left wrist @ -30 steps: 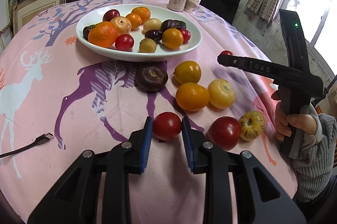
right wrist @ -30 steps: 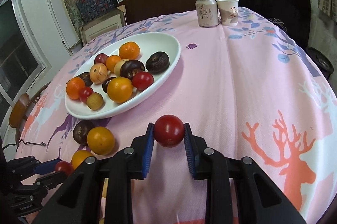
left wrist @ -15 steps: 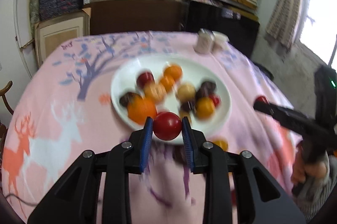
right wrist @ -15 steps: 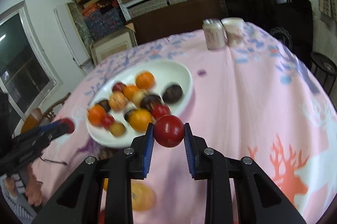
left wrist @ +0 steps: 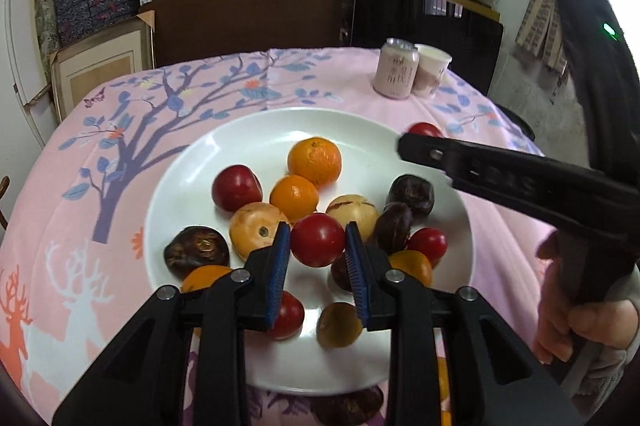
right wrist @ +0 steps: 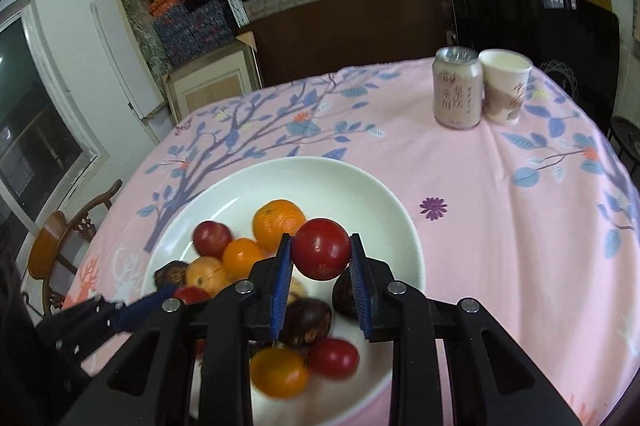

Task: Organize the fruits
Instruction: 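Carry both red tomatoes onto the white plate and open both grippers, then withdraw both grippers and close the left gripper on a large red apple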

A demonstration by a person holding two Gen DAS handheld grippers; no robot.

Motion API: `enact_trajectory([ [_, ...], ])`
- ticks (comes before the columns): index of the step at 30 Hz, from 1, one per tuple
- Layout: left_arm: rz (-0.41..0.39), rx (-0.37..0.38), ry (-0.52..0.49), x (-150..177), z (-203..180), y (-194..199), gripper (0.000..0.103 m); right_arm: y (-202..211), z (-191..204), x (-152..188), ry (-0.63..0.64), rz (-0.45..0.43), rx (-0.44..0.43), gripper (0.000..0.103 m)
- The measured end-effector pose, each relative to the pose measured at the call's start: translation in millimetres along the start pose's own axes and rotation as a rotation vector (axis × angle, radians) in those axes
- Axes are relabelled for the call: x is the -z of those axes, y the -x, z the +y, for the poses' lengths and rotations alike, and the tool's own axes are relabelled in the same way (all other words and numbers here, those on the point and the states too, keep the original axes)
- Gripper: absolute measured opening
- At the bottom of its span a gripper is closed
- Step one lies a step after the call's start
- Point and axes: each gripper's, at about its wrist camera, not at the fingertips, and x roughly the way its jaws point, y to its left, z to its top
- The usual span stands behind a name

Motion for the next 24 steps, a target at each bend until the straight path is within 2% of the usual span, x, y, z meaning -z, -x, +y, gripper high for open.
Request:
enact_trajectory([
  [2, 0.009, -0.012, 0.001, 1.8, 0.7, -6.7, 0.028, -8.3, -1.3, 1.2, -0.009, 0.014, -0.016, 0.045],
  [3, 0.012, -0.014, 0.008, 3.1, 1.5, -9.2, 0.028, -8.9, -3.2, 2.1, -0.019, 0.012, -0.02, 0.061],
  [7, 0.02, -0.013, 0.012, 6.8, 2.9, -10.3, 0.028, 8.4, -6.9, 1.8, -0.018, -0.051, -0.002, 0.063],
  [9, 0.005, -0.027, 0.007, 9.3, 1.8, -4.5, 0.035, 18.3, -9.3, 1.2, -0.043, -0.071, -0.02, 0.07],
  [11, -0.023, -0.047, 0.003, 12.4, 0.6, 5.3, 0.053, 31.1, -11.8, 3.8, -0.075, -0.088, -0.045, 0.074],
  [14, -0.075, -0.073, -0.008, 17.2, -3.6, 25.9, 0.056, 49.4, -11.4, 11.5, -0.083, -0.118, -0.057, 0.075],
  [19, -0.12, -0.089, 0.002, 37.6, -6.0, 56.3, 0.064, 87.7, -12.9, 46.9, -0.069, -0.18, -0.025, 0.078],
  [21, -0.133, -0.113, 0.006, 50.2, -6.9, 67.5, 0.065, 98.6, -18.5, 66.2, -0.09, -0.185, -0.031, 0.078],
  [24, -0.133, -0.098, 0.03, 65.7, -6.7, 81.9, 0.07, 111.9, -25.1, 94.8, -0.121, -0.18, -0.031, 0.078],
])
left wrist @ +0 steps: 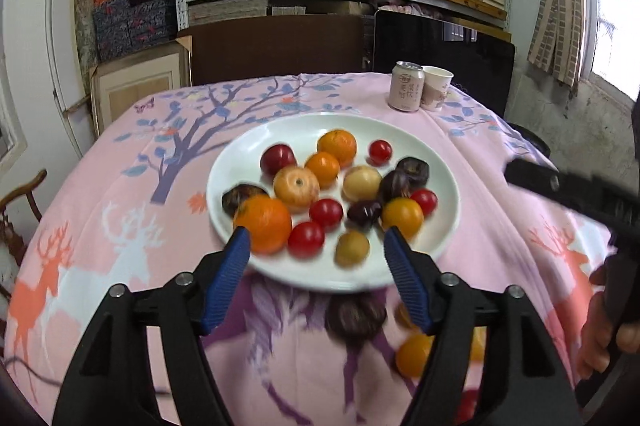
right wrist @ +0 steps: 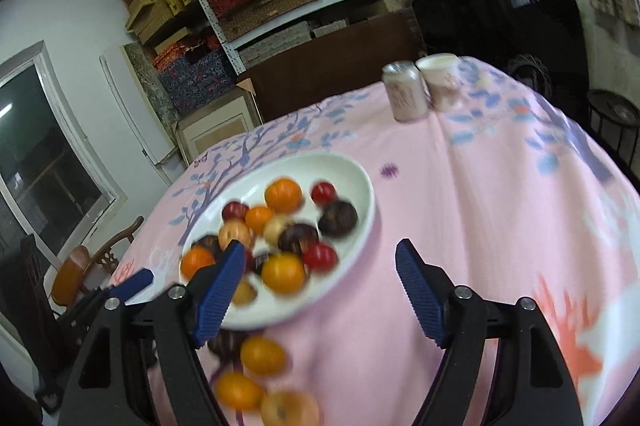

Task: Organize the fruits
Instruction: 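Withdraw both grippers and close the left gripper on a large red apple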

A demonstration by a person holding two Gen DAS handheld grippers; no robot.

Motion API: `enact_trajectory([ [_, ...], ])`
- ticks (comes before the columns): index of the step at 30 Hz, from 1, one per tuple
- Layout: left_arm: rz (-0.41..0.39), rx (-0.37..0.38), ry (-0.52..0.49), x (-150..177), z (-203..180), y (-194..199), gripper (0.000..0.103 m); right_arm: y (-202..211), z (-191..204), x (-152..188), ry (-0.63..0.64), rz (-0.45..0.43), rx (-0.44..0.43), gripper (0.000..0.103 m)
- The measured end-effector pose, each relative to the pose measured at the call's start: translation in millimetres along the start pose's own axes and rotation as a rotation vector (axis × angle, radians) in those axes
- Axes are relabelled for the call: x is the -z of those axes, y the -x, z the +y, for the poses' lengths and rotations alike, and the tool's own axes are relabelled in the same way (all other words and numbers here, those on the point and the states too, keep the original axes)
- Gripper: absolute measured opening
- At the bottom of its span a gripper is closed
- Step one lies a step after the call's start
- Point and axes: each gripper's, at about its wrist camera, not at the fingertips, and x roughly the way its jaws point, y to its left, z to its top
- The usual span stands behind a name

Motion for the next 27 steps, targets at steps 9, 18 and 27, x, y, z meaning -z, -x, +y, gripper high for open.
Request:
enact_trajectory([
  [9, 0.028, 0.026, -0.027, 29.2, -12.8, 13.7, 0.071, 46.5, -21.4, 45.7, -0.073, -0.033, -0.032, 0.085],
  [18, 0.09, 0.063, -0.041, 33.7, -17.6, 0.6, 0.071, 67.9, -1.6, 87.9, 0.066, 0.084, -0.079, 0.085],
  [27, 0.109, 0.244, -0.131, 69.3, -35.5, 35.9, 0.071, 72.2, 16.4, 103.6, 0.189, 0.141, -0.066, 0.081],
])
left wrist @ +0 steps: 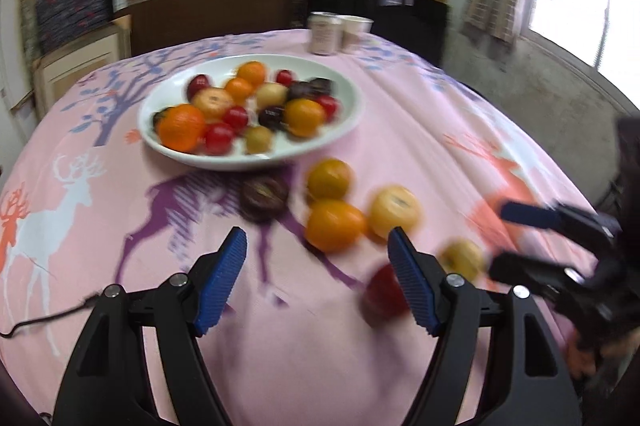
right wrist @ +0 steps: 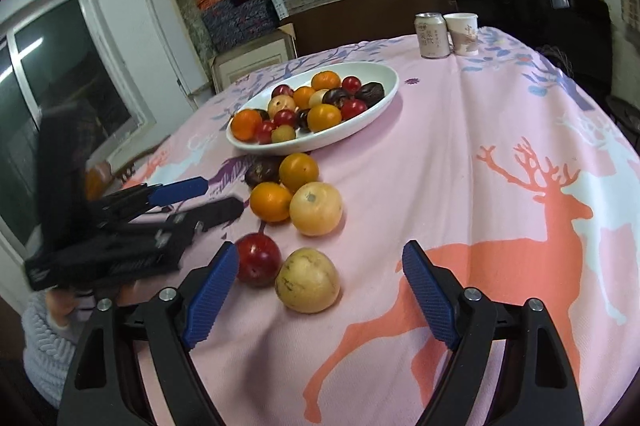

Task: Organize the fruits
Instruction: 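Withdraw both grippers and close the left gripper on a large red apple, then grasp the pale speckled fruit with the right gripper while the left holds the apple, then carry the apple and pale fruit onto the white plate and open both grippers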

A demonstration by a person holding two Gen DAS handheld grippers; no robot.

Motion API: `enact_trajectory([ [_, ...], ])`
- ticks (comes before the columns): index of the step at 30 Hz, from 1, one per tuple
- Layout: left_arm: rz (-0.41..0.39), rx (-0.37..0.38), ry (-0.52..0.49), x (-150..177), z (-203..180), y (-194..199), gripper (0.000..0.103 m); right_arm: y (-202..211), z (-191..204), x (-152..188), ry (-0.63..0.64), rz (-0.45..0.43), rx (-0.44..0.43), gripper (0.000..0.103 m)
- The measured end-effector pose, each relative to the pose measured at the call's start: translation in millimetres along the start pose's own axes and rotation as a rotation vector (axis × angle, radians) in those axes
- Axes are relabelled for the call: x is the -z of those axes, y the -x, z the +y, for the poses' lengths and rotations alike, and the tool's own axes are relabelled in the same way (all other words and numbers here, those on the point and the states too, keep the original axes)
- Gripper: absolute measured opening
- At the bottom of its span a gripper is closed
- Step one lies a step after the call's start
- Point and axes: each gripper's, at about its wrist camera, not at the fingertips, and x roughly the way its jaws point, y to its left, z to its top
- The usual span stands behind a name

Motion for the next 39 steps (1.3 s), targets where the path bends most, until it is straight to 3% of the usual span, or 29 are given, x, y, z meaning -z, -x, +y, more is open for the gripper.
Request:
enact_trajectory([
  [4, 0.001, 0.05, -0.082, 5.9, -19.5, 0.6, 0.071, 9.5, -2.6, 2.6, -0.005, -0.028, 0.008, 0.08],
  [7, 0.049, 0.087, -0.083, 4.6, -20.0, -9.1, 0.071, 8.7, -11.2, 2.7, -0.047, -0.017, -0.008, 0.08],
  [11, 0.145, 0.196, -0.038, 5.7, -14.0, -27.3, 0.044, 7.5, -4.8, 3.2, -0.014, -0.012, 0.001, 0.08],
  [16, 0.158, 0.225, -0.055, 9.5, -18.2, -26.0, 0.039, 6.9, -7.1, 2.2, -0.026, -0.006, -0.002, 0.08],
  [21, 0.124, 0.153, -0.015, 18.9, -0.7, -6.8, 0.039, -4.7, 4.4, 0.3, 0.032, 0.048, 0.021, 0.077],
  [26, 0.106, 0.08, 0.003, 26.6, 17.2, 8.7, 0.039, -24.2, 19.2, 3.2, 0.11, 0.141, 0.055, 0.055],
  [28, 0.107, 0.076, 0.019, 25.3, 21.5, 8.8, 0.039, -30.9, 22.1, 4.8, 0.124, 0.176, 0.07, 0.041],
  [34, 0.083, 0.055, 0.026, 14.9, 27.4, 11.4, 0.039, -26.9, 18.5, 3.7, 0.103, 0.163, 0.049, 0.041],
  [39, 0.037, 0.026, 0.037, -22.0, 38.8, 8.9, 0.039, -18.7, 15.0, -26.1, 0.071, 0.097, 0.026, 0.041],
])
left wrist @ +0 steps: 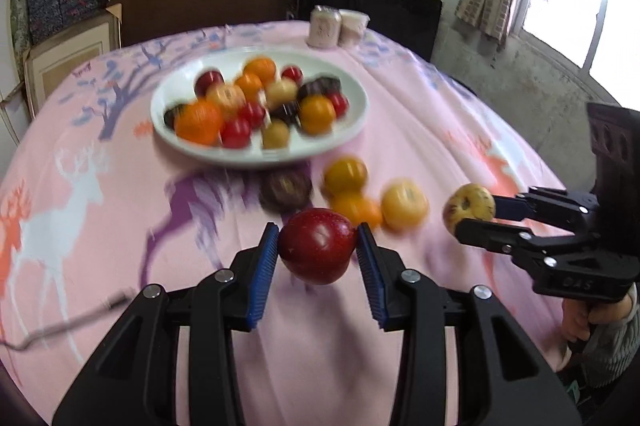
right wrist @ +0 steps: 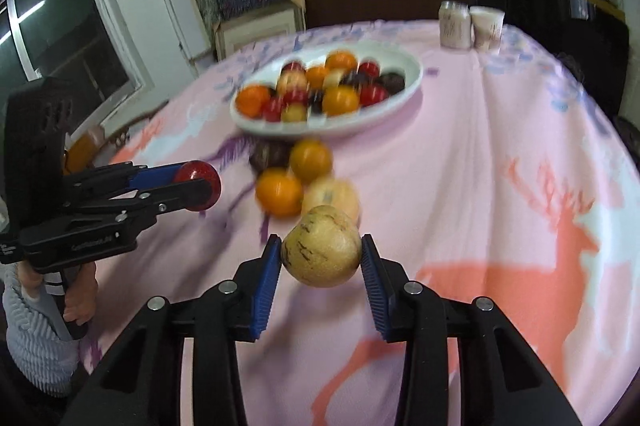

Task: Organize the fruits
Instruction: 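Carry the apple and pale fruit onto the white plate and open both grippers, then withdraw both grippers and close the left gripper on the dark round fruit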

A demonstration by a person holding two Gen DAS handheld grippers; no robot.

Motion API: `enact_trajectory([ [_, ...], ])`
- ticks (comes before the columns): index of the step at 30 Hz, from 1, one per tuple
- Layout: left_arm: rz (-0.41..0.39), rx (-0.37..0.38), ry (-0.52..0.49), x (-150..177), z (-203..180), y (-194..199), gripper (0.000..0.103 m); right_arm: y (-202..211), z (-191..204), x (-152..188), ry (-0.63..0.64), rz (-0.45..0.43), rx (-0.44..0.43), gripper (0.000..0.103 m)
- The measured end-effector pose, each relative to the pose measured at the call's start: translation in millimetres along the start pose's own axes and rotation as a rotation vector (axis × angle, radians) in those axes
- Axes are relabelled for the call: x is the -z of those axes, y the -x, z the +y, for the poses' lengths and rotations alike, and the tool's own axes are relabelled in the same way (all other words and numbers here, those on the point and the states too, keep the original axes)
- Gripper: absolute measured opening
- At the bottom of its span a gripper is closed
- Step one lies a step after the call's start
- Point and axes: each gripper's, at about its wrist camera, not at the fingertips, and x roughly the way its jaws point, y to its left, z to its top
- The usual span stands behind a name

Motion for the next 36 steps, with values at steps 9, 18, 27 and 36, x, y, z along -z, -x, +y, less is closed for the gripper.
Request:
enact_trajectory([
  [9, -0.048, -0.086, 0.098, -75.2, 40.7, -31.5, 0.039, -14.8, -10.9, -84.4, -0.027, -0.093, 0.007, 0.041],
  [18, -0.002, -0.084, 0.114, -97.8, 45.6, -85.5, 0.04, -92.3, -30.3, -163.7, -0.11, -0.085, 0.016, 0.041],
  [27, -0.062, -0.102, 0.125, -97.9, 51.8, -75.8, 0.068, -108.5, -50.2, -162.6, -0.209, -0.124, -0.029, 0.062],
  [36, -0.08, -0.128, 0.11, -62.6, 39.8, -41.4, 0.072, -55.9, -57.1, -119.8, -0.25, -0.21, 0.0, 0.083],
])
